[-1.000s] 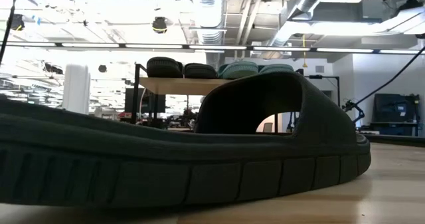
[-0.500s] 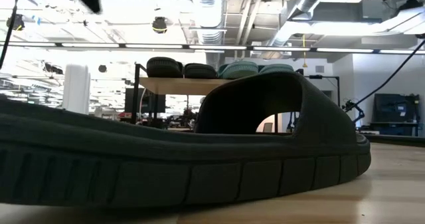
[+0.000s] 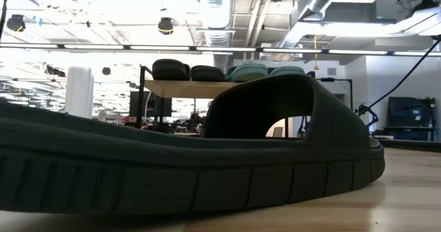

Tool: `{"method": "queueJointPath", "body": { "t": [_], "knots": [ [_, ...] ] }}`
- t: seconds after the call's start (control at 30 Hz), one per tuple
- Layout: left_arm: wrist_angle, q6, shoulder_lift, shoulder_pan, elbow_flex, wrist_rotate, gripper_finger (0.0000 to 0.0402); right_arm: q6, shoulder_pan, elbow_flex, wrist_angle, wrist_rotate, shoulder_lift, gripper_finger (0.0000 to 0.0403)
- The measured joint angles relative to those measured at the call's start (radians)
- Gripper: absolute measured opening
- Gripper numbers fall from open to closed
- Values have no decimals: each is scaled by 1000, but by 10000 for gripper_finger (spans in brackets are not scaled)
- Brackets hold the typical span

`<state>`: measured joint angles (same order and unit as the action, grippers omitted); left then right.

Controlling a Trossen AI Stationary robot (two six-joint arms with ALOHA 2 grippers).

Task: Pick and place slides into the shelf
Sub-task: Put the black slipper under the shelf

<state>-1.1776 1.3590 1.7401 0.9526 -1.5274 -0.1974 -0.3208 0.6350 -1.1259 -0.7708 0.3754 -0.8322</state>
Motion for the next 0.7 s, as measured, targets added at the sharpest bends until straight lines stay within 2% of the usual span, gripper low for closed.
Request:
{"method": "queueJointPath", "body": {
  "t": [0.13,0.4,0.6,0.7],
  "knots": [
    [-5,62,20,45,0,77,0,15,0,0,0,23,0,161],
    [-60,156,30,84,27,107,0,16,-2,0,0,23,0,161],
    [-137,203,30,111,28,92,1,15,-2,0,0,23,0,161],
    [-105,207,29,118,42,65,12,15,-2,0,0,23,0,161]
  ]
}}
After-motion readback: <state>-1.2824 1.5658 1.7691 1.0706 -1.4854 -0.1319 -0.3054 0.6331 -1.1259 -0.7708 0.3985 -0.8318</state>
